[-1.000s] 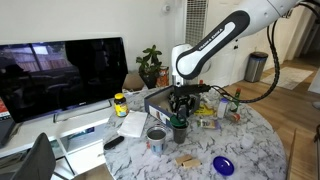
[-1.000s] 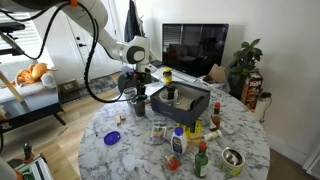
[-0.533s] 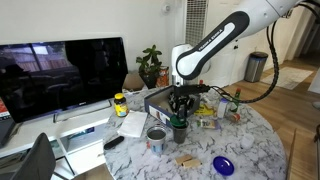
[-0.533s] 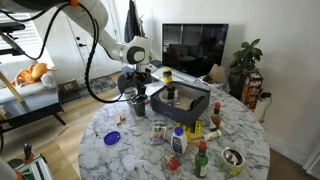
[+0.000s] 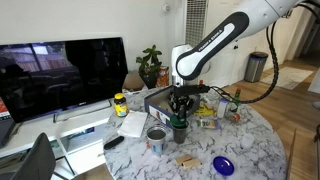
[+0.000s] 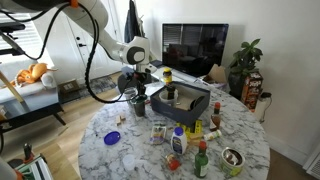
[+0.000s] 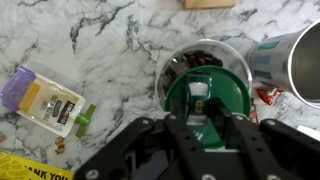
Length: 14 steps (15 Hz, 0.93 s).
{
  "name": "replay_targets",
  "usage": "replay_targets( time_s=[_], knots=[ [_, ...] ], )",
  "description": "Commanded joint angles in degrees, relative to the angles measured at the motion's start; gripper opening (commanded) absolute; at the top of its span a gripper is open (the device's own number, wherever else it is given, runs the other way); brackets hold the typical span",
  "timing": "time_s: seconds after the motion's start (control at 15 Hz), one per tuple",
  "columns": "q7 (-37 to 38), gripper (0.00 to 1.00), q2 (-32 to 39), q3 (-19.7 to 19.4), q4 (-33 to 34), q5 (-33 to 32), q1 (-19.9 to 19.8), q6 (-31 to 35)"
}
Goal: Put the toy car on the table then put the blue lid on the green one
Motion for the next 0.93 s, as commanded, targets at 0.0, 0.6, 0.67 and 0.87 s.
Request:
replay_targets(
  time_s=[0.0,0.6,0.67,0.87],
  knots=[
    [0.36,0.25,0.65,-0.69,0.03,0.17,0.85,1.39],
    [-0.05,0.07,-1.45,-0.44,-1.28,1.27,0.31,2.89],
    [-0.33,0.07,-3.00,-0.36,-2.21,1.63,0.08,3.55],
    [-3.22,0.07,-9.28,0.83,-6.66,4.68,-1.67,5.34]
  ],
)
